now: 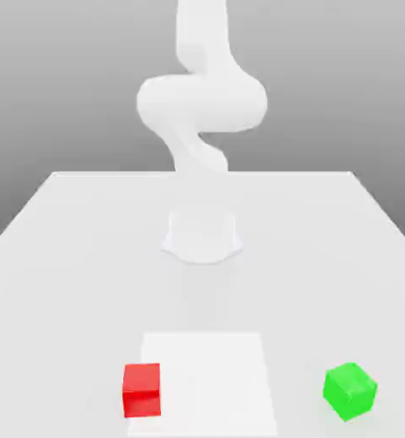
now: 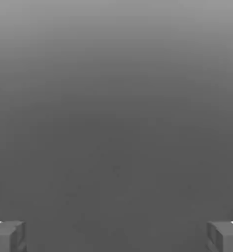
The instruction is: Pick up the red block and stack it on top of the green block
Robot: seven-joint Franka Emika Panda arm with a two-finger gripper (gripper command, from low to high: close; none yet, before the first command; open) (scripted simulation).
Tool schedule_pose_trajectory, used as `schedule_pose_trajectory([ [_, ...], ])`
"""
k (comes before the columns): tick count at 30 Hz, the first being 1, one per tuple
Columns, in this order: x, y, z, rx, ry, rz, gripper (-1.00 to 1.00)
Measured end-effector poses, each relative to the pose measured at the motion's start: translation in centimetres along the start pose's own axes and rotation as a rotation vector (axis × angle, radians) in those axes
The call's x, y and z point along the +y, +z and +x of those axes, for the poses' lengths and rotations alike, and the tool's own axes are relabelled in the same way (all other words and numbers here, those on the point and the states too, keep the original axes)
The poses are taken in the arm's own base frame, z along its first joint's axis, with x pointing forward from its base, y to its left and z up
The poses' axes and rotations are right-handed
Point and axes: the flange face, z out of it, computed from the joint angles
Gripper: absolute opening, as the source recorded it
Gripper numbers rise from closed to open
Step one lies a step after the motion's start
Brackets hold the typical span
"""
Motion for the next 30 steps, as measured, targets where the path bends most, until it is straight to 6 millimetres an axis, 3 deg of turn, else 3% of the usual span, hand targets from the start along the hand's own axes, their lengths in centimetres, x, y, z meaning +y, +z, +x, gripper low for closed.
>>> schedule_pose_trajectory([
  [7,4.1,14.6,-0.6,-0.168,-0.018,-0.138,0.0],
  [15,11.9,28.4,-4.8,-0.342,-0.038,-0.304,0.0],
  [23,22.5,37.9,-11.4,-0.501,-0.063,-0.483,0.0],
  [28,26.0,42.5,-14.5,-0.519,-0.069,-0.503,0.0],
  [29,26.5,43.2,-15.0,-0.519,-0.069,-0.504,-1.0],
  [30,26.5,43.2,-15.0,-0.519,-0.069,-0.504,-1.0],
])
